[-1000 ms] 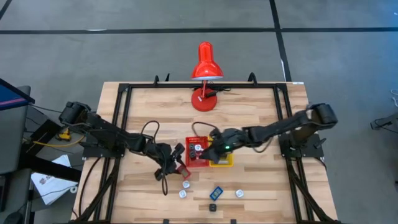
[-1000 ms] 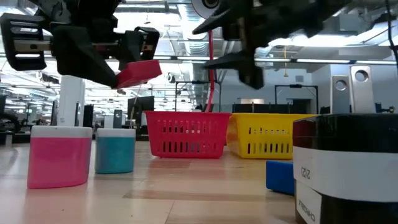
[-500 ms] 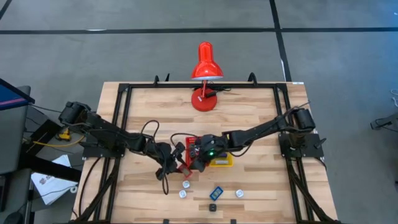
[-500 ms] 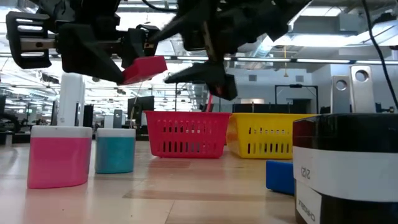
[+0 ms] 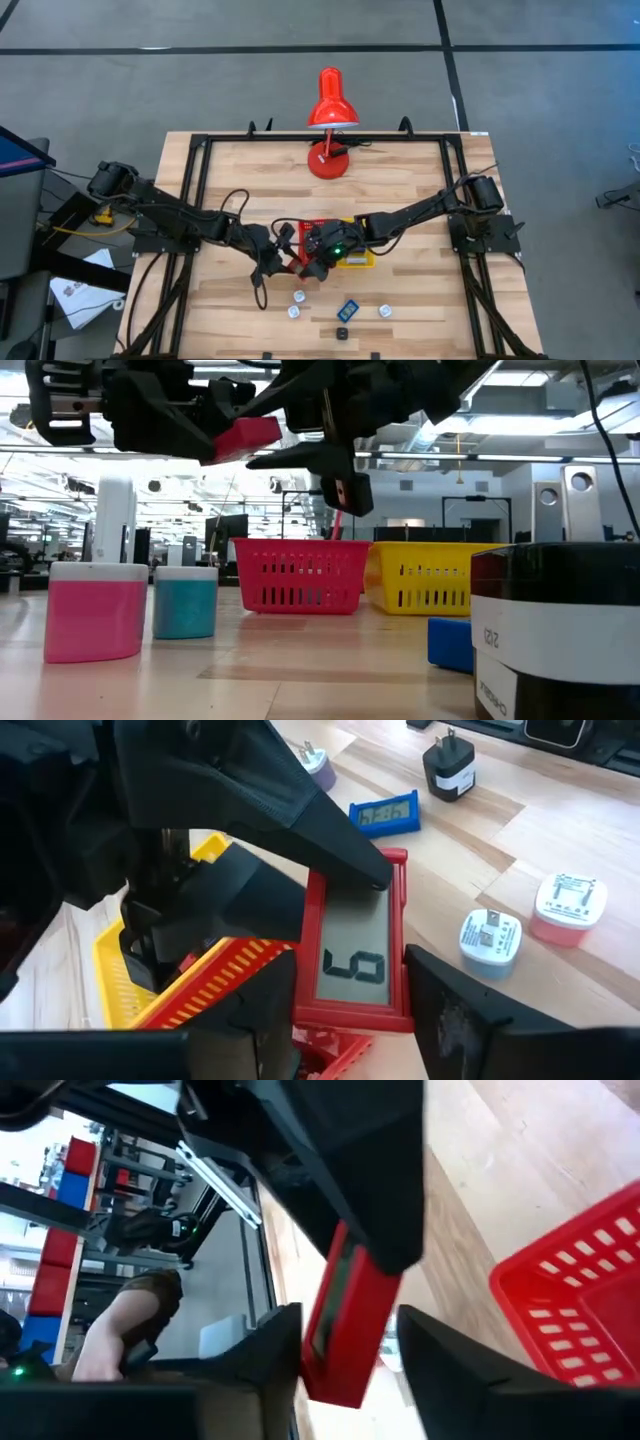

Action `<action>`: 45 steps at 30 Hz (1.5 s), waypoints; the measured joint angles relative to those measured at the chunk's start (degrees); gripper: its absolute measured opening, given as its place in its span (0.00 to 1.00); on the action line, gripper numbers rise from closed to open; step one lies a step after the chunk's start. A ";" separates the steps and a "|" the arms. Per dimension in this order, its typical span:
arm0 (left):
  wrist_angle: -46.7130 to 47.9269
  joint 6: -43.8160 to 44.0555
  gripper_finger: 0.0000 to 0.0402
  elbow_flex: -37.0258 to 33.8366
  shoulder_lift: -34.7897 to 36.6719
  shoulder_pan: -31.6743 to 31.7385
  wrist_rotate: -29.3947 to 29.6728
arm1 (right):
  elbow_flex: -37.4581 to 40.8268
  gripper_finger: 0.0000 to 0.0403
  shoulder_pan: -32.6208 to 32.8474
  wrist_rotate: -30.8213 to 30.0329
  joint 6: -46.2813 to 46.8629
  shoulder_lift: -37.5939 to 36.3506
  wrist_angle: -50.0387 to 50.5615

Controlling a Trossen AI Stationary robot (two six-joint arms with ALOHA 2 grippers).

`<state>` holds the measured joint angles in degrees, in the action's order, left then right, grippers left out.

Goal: Pick & Place Office items
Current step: Put the red digital timer into the yellow bin

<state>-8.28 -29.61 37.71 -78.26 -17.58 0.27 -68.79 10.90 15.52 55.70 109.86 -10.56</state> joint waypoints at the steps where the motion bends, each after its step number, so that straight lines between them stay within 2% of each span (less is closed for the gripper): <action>1: 0.18 0.01 0.39 0.00 -0.01 0.00 0.02 | 0.00 0.33 -0.01 0.35 -0.41 0.00 -0.19; 4: 0.19 -0.11 0.39 0.02 -0.21 0.00 0.10 | 0.03 0.22 -0.05 0.84 -0.53 0.01 0.06; 8: -1.06 -0.09 0.45 0.07 -0.22 -0.04 -0.19 | 0.13 0.12 -0.05 1.13 -2.11 0.07 0.12; 17: 1.15 1.57 0.57 0.04 0.20 0.00 -0.07 | 0.07 0.14 -0.05 2.08 -5.30 -0.15 1.00; 21: 3.85 2.91 0.66 0.02 1.89 0.04 -0.09 | 0.00 0.12 0.01 2.19 -9.69 -3.11 7.83; 24: 5.66 3.32 0.71 0.01 4.14 0.44 -0.11 | 0.02 0.11 0.39 -0.55 -14.79 -6.91 15.18; 31: 7.44 6.20 0.76 0.00 9.85 1.35 -0.11 | 0.04 0.14 3.42 -15.86 -23.93 -15.67 41.45; 35: 7.23 6.06 0.76 0.00 12.43 3.01 -0.06 | 0.02 0.13 5.00 -20.14 -25.88 -16.78 47.73; 42: 8.75 6.08 0.76 0.00 18.04 6.98 0.38 | 0.07 0.13 4.80 -20.20 -31.29 -15.78 53.38; 45: 9.58 6.13 0.76 0.10 21.08 9.73 -2.54 | 0.09 0.13 3.65 -20.08 -33.81 -16.40 55.03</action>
<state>1.30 -23.49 37.81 -57.18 -7.85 -2.27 -68.71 14.55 -4.56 21.90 93.46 44.46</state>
